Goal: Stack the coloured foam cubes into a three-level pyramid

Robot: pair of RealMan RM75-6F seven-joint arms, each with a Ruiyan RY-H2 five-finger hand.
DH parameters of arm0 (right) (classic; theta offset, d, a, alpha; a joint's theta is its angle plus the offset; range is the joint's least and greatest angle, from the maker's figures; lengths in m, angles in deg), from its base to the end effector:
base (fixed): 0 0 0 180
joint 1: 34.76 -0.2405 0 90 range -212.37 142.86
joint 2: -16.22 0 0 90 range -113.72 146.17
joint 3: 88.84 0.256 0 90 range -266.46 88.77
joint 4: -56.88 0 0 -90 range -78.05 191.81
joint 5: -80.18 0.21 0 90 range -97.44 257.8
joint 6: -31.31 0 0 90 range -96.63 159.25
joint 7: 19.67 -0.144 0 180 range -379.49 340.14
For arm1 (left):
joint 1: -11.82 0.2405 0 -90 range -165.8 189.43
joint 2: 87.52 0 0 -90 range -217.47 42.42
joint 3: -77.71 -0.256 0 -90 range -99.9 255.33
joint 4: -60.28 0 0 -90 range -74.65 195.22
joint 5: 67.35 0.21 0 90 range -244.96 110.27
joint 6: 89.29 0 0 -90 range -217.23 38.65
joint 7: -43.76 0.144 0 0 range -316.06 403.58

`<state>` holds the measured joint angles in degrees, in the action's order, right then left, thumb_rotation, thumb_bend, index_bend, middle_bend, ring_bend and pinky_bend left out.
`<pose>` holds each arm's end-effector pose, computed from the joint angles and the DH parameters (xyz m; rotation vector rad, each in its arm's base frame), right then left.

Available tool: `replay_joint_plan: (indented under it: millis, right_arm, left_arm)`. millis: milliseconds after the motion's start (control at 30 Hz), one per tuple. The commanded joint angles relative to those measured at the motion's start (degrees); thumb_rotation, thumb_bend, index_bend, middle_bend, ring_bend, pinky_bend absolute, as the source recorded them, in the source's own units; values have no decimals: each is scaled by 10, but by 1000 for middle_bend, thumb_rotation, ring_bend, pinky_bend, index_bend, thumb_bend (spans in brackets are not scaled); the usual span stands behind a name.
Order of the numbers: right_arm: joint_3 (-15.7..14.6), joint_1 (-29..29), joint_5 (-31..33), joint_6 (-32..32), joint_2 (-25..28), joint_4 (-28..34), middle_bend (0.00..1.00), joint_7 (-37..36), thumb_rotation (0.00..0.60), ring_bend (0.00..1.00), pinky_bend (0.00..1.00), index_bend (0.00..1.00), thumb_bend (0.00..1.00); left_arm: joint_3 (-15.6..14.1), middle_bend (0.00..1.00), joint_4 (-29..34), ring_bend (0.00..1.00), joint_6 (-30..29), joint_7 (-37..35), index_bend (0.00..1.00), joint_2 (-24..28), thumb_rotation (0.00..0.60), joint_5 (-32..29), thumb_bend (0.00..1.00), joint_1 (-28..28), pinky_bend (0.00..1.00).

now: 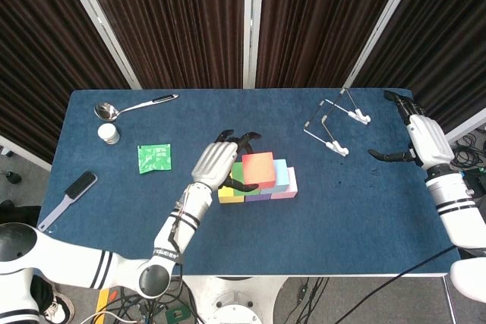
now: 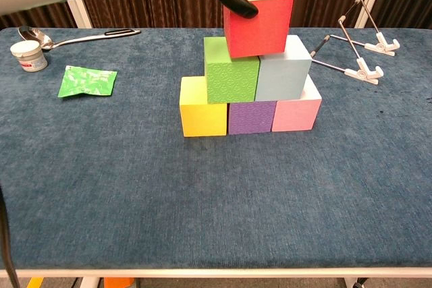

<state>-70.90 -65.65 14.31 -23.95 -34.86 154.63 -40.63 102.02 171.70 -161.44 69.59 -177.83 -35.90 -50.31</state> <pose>-0.2109 -0.3521 0.2135 1.3832 -1.2144 1.2094 0.0327 0.3236 0.0139 -1.6709 -1.3739 -1.3129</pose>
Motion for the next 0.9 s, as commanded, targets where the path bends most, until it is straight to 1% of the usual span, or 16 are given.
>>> replay_joint_plan:
  millis: [33, 200, 500, 733, 900]
  right_arm:
    - [-2, 2, -4, 3, -2, -6, 80, -7, 600, 0, 0, 0, 38]
    - [-5, 4, -7, 9, -8, -17, 79, -18, 600, 0, 0, 0, 38]
    - [-6, 5, -13, 14, -13, -28, 80, -25, 600, 0, 0, 0, 38]
    - [-5, 5, -14, 15, -14, -30, 79, -27, 600, 0, 0, 0, 38]
    - [-6, 5, -15, 17, -16, -32, 79, -29, 600, 0, 0, 0, 38]
  left_arm:
    - [0, 672, -10, 252, 5, -4, 186, -7, 600, 0, 224, -1, 73]
    - [9, 672, -28, 251, 17, -9, 186, -12, 600, -8, 223, -4, 73]
    - [11, 670, -41, 251, 28, -11, 186, -17, 600, -14, 224, -5, 73]
    - [14, 670, -38, 252, 38, -16, 186, -9, 600, -14, 223, -2, 73]
    - [10, 669, -30, 252, 53, -16, 186, 4, 600, 3, 223, -1, 72]
